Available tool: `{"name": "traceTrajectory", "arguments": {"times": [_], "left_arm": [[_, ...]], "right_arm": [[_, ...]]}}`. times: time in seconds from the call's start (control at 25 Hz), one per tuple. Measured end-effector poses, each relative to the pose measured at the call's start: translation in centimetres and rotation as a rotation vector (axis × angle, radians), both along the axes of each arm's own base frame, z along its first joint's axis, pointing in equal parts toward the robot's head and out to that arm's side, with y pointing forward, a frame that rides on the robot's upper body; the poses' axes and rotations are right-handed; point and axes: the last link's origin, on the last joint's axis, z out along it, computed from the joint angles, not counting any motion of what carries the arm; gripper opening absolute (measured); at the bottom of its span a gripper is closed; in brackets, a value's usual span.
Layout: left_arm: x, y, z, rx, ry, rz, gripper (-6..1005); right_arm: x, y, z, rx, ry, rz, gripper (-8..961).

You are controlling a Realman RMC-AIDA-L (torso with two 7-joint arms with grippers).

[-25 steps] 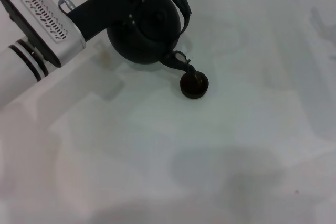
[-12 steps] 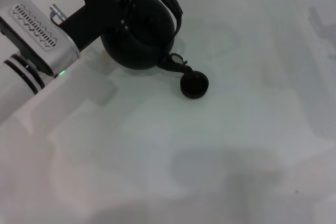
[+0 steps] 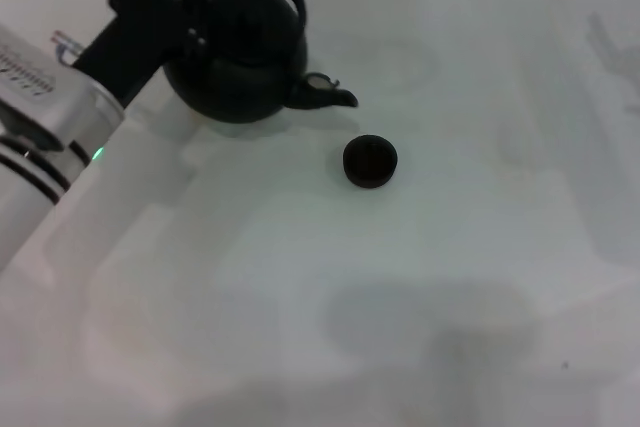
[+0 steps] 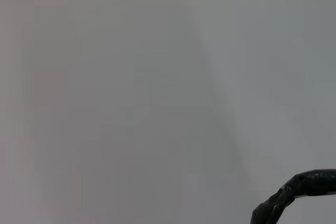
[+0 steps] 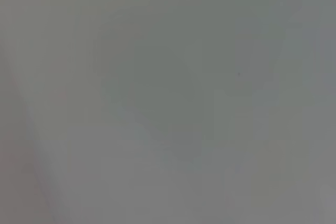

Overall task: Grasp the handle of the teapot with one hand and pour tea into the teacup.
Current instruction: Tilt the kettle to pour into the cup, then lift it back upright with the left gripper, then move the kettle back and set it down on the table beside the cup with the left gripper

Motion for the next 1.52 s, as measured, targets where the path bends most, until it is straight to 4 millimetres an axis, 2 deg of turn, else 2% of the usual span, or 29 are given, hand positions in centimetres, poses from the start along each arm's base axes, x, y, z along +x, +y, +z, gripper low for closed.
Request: {"name": "traceTrajectory", "arguments": {"times": [0.28, 0.6, 0.84, 1.52], "left_arm": [[-1.3, -2.0, 0.6, 0.084, -0.173, 0.121, 116], [-1.3, -3.6, -0.5, 0.100, -0.334, 0.235, 116], [-1.2, -4.0, -1.3, 0.072, -0.361, 0.280, 116], [-3.6, -5.9, -1.8, 0.059, -0.348, 0.381, 119]], "right_arm": [[-0.1, 0.1, 0.0, -0.001, -0.001, 0.002, 869], [-0.2, 0.3, 0.1, 0.000, -0.004, 0.007, 869], [-0.2, 0.3, 0.4, 0.006, -0.008, 0.010, 868], [-0.2, 0.6, 1.0, 0.022, -0.025, 0.020, 869]]}}
